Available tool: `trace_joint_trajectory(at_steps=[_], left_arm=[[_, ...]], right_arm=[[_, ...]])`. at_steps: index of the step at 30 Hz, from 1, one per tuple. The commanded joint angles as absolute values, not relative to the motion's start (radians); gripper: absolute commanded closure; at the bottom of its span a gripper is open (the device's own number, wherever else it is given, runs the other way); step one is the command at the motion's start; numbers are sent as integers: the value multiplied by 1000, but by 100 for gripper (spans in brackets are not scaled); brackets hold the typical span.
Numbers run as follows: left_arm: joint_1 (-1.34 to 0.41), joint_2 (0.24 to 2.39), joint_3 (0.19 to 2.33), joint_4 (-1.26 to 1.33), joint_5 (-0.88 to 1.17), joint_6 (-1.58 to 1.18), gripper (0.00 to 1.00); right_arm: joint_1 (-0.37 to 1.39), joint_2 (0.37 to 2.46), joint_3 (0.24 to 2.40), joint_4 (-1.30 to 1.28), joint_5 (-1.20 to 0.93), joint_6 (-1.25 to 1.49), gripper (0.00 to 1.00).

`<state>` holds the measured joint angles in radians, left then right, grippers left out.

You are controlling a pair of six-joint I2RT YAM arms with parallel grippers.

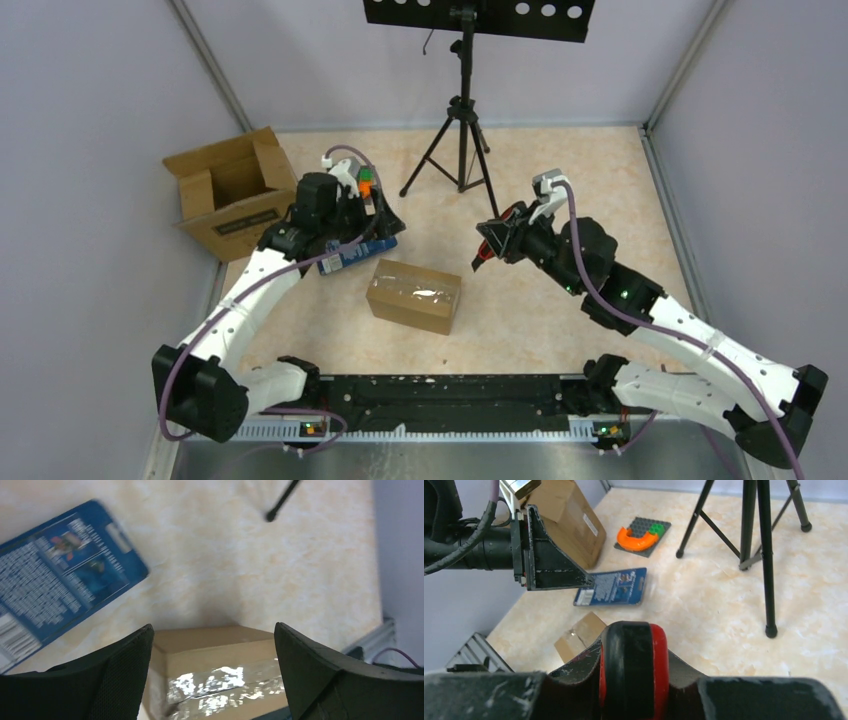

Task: Unpack the express box
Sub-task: Pick up the knife at the center of the board.

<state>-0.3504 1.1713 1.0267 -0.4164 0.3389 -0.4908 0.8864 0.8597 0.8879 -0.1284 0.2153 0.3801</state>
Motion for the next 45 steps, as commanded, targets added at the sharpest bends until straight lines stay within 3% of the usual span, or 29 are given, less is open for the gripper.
trace_joint_trajectory(at_steps=[1,9,18,27,32,39,45], left_arm=[[-331,1144,959,-519,107,-484,8],[-330,1189,888,-503,235,-491,16],[-336,1220,811,-391,397,-603,38],[-438,1180,710,-261,367,-846,49],[-472,1147,678,-240,338,-902,50],[-460,1164,815,-385,337,-734,36],[-407,1135,880,-525,460,-541,33]], right_arm=[[886,843,876,-125,252,344,100],[888,847,856,-128,246,346,100],[893,848,829,-109,228,365,100],[899,861,819,-18,169,358,100],[908,876,805,83,97,352,100],[999,916,749,268,70,281,100],[1016,972,735,367,36,241,100]])
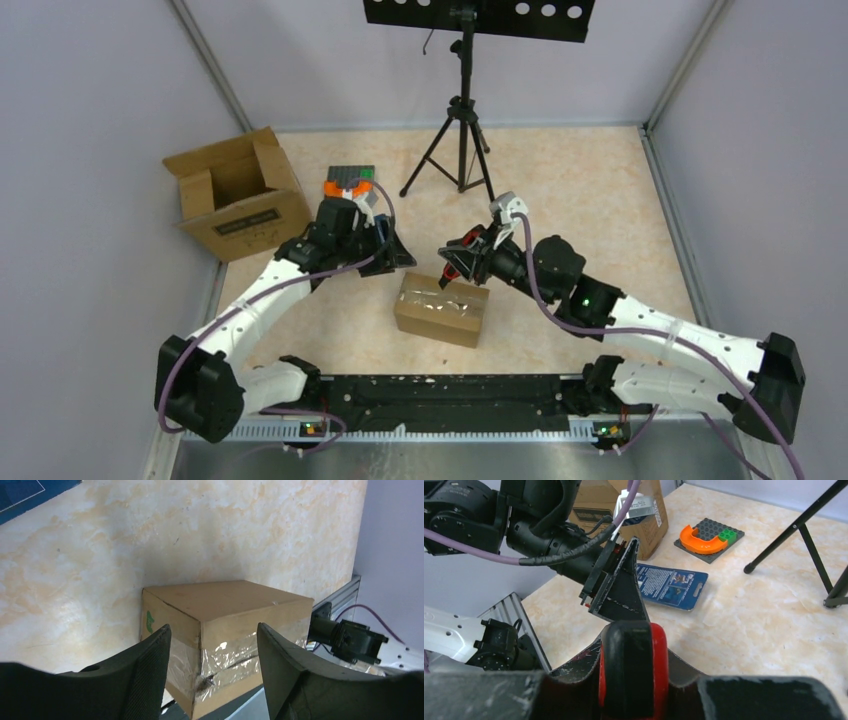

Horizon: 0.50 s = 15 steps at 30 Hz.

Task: Unpack the express box
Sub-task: Pick up the knife at the center of the board.

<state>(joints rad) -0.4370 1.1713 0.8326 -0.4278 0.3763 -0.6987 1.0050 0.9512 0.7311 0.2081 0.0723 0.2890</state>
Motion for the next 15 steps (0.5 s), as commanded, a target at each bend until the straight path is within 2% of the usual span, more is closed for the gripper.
trace_joint_trajectory(at_steps=[1,9,15], left_arm=[[-402,1124,879,-545,475,-520,33],[-399,1052,783,-607,631,-450,37],[-398,1018,711,-546,642,-507,39]], right_arm=[[1017,981,735,377,33,236,100],[1016,1054,760,419,5,220,100],[1016,1092,763,456,-34,228,100]])
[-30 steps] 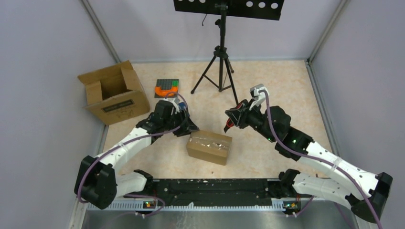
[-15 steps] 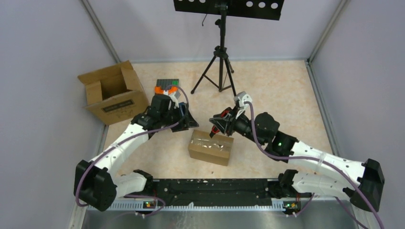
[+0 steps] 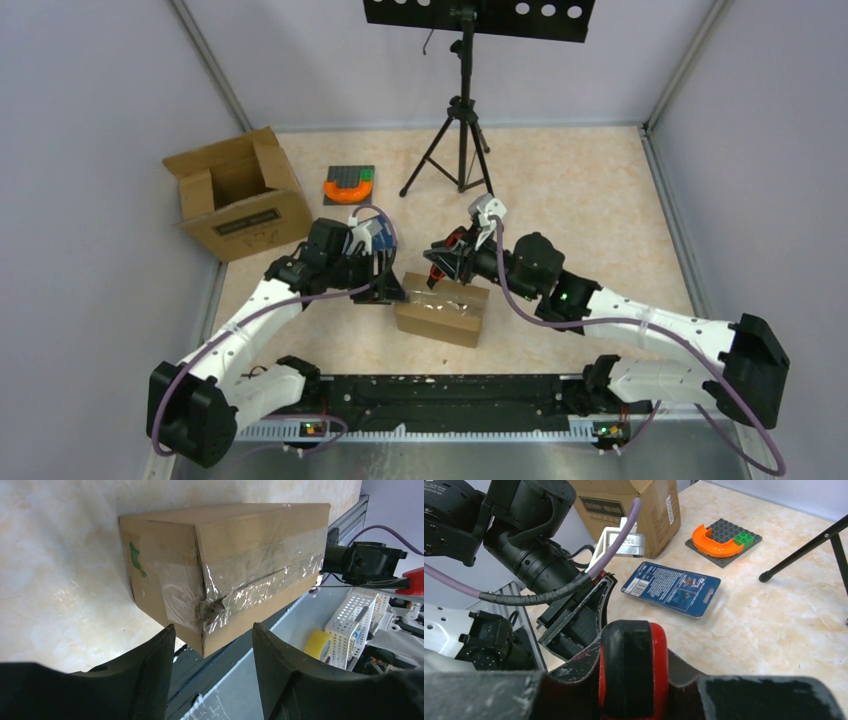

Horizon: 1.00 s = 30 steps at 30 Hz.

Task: Unpack the express box
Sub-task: Pick up the knife at the center of the board.

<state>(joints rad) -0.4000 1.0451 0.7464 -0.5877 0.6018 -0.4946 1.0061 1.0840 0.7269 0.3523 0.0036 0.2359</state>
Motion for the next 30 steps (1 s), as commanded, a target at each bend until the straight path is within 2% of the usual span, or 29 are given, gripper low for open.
trace_joint_trajectory(at_steps=[1,12,30], left_arm=[[-398,1015,701,-533,634,-518,39],[-396,1007,603,-495,558,-592,45],[-316,1082,649,-575,557,-492,54]], right_arm=[[1016,1097,761,464,-35,227,100],[1025,1156,740,549,-40,224,100],[1079,1278,758,649,-3,130,100]])
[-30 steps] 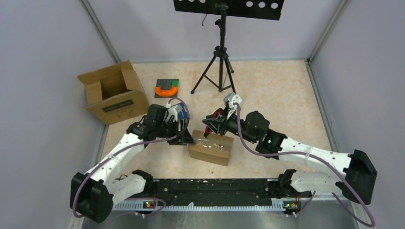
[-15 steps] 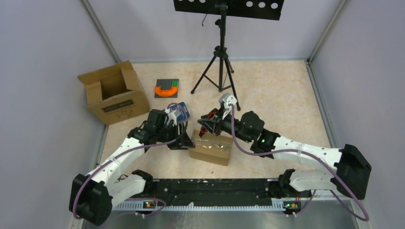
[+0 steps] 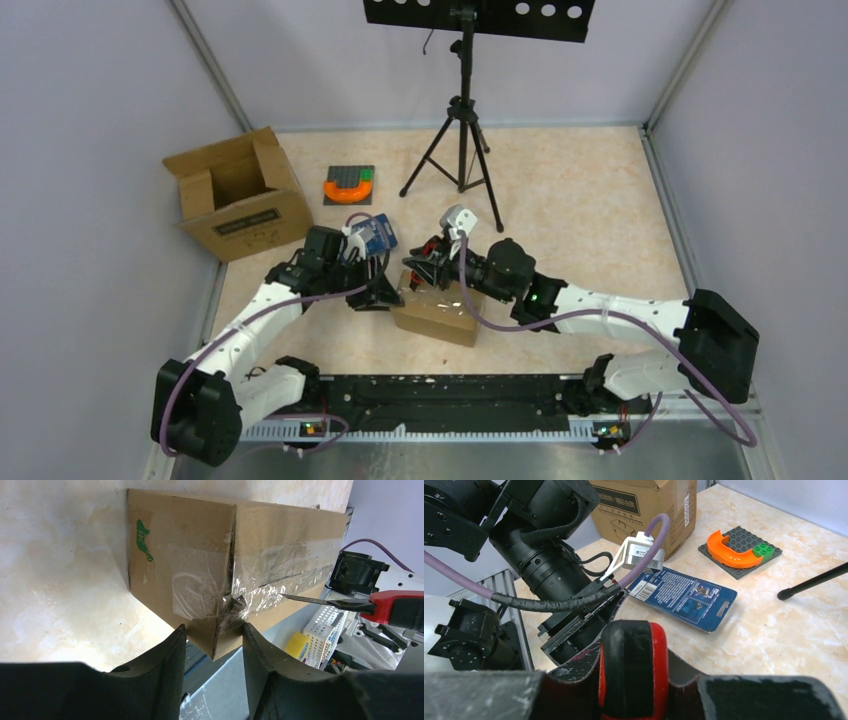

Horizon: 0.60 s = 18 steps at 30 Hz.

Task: Unpack the express box
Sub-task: Pick up the knife at the center of the board.

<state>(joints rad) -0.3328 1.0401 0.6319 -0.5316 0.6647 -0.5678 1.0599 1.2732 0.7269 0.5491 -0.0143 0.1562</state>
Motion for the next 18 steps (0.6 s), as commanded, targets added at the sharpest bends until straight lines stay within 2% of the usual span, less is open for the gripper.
trace_joint_trajectory(at_steps=[1,18], left_arm=[[-315,1085,657,-573,561,-486,54],[-314,1129,720,-566,610,-449,54]], right_arm=[[1080,1280,758,653,-3,128,100],[1088,1324,753,717,69,8,100]])
